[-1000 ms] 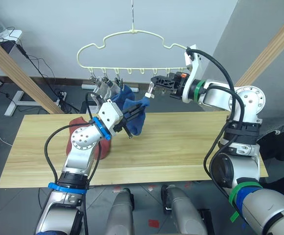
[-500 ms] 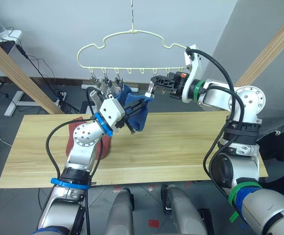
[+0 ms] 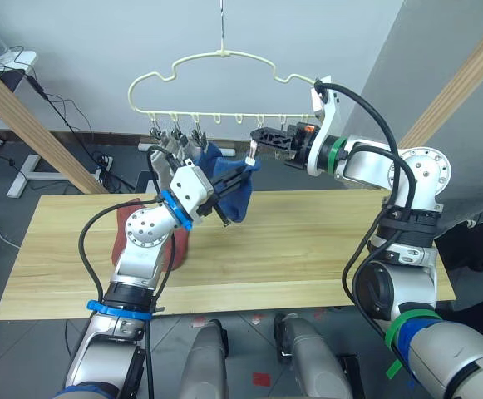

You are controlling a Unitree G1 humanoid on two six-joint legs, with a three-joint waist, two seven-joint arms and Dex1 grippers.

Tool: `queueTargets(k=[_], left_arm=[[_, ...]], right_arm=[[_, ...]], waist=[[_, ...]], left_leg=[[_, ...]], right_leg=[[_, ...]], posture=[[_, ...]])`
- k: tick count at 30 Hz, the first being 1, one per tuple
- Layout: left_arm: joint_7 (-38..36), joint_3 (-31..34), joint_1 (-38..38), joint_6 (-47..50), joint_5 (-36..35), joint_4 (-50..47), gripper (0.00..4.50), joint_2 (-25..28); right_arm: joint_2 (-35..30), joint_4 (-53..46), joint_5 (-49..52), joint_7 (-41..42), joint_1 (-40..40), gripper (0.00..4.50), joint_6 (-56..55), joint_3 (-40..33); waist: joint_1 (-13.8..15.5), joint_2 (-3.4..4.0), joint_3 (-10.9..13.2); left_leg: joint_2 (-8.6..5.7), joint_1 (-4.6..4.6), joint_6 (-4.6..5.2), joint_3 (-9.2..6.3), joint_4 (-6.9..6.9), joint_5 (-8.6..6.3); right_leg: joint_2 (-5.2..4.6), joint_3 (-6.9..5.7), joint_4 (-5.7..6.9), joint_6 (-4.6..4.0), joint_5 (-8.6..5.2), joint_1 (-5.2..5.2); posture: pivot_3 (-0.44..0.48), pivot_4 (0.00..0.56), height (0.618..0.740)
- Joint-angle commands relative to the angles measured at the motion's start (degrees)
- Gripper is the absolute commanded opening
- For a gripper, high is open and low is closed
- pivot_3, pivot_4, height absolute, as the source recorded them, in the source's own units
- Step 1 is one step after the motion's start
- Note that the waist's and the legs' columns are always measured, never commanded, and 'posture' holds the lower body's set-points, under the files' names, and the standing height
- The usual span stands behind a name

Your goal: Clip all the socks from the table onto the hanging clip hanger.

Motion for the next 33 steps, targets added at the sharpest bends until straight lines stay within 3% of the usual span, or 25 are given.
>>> queueTargets(k=[1, 6, 7, 10, 19, 26, 33], left_arm=[[0.70, 0.03, -0.99, -1.62, -0.11, -0.96, 0.00, -0.02], [0.85, -0.47, -1.40, -1.29, 0.03, -0.85, 0.00, -0.20], [0.90, -0.60, -1.44, -1.19, 0.06, -0.91, 0.00, -0.26], [0.72, -0.64, -1.58, -0.28, -0.88, -1.01, 0.00, -0.43], [-0.50, 0.60, -0.64, 11.13, -6.69, -5.21, 2.47, 0.23], [-1.96, 2.61, 2.44, 24.21, -14.04, -14.19, 4.36, 3.02], [-2.82, 10.53, 3.72, 50.71, -36.21, -28.94, 4.48, 10.60]], right_arm=[[0.07, -1.46, 1.22, 0.05, -0.78, 2.60, 0.10, -0.10], [-1.14, -2.21, 0.44, -0.14, -0.43, 4.33, 0.09, 0.19], [-1.77, -2.82, 0.35, 0.08, -0.11, 4.47, -0.02, 0.33], [-3.21, -4.25, -0.18, 0.35, 0.66, 4.47, -0.68, 1.08], [-12.77, -17.56, -6.48, 3.42, 10.53, 4.50, -8.73, 10.89], [-13.85, -23.58, -16.34, 2.94, 16.54, 4.50, -22.20, 19.49], [-9.29, -25.10, -25.55, -1.23, 19.44, 4.50, -33.29, 24.44]], waist=[[-0.01, 0.00, 0.00], [-0.01, 0.00, 0.00], [-0.01, 0.00, 0.00], [0.04, 0.00, 0.00], [-0.21, 0.00, 0.00], [-0.79, 0.00, 0.00], [-0.63, 0.00, 0.01]], left_leg=[[0.00, 0.00, 0.00, 0.00, 0.00, 0.00], [0.00, -0.01, 0.00, 0.00, 0.00, 0.00], [0.00, -0.01, 0.00, 0.00, 0.00, 0.00], [-0.01, -0.02, 0.00, 0.00, 0.00, 0.00], [-0.02, -0.03, 0.00, -0.01, -0.01, 0.00], [0.10, 0.01, 0.00, -0.03, -0.02, 0.00], [0.10, 0.00, -0.01, -0.03, 0.00, 0.00]], right_leg=[[0.00, 0.00, 0.00, 0.00, 0.00, 0.00], [0.00, 0.00, -0.01, 0.00, 0.00, 0.00], [0.00, 0.00, -0.01, 0.00, 0.00, 0.00], [0.00, 0.00, -0.01, 0.00, 0.00, 0.00], [0.00, 0.02, -0.04, 0.01, -0.01, -0.01], [0.14, 0.03, 0.00, 0.02, -0.01, -0.03], [0.16, 0.04, -0.03, 0.02, -0.01, -0.03]], posture=[[-0.027, 0.275, 0.740], [-0.026, 0.277, 0.740], [-0.026, 0.277, 0.740], [-0.030, 0.283, 0.740], [-0.039, 0.291, 0.740], [-0.040, 0.296, 0.740], [-0.029, 0.307, 0.740]])
